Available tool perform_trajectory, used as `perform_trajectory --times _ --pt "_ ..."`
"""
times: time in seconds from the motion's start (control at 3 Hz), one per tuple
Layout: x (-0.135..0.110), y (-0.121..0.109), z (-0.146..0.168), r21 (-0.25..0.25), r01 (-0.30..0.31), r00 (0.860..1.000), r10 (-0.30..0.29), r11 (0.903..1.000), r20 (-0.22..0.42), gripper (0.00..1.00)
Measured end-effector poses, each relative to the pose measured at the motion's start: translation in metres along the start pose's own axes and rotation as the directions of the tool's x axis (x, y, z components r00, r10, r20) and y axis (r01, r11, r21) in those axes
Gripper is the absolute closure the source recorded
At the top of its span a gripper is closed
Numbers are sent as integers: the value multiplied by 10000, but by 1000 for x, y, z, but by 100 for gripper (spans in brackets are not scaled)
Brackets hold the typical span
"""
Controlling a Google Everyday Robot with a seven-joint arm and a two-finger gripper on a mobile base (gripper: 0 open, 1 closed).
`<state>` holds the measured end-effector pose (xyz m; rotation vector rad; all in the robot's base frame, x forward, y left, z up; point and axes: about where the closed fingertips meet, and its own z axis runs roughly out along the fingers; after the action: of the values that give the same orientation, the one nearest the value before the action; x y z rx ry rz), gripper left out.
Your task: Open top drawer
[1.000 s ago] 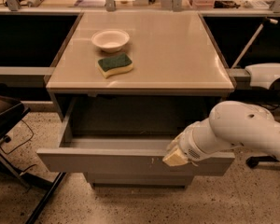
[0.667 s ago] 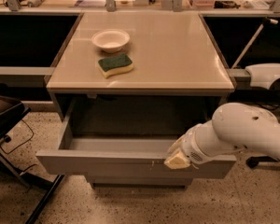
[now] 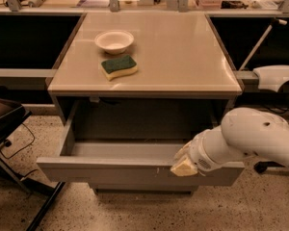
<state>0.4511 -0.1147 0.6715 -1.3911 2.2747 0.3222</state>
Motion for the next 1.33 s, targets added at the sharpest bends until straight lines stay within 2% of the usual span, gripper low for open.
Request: perform_trajectory --times 0.33,1.33 --pt "2 16 -2 -338 37 10000 -37 9994 -2 100" --pt "14 34 -15 -659 118 9999 -111 9978 121 100"
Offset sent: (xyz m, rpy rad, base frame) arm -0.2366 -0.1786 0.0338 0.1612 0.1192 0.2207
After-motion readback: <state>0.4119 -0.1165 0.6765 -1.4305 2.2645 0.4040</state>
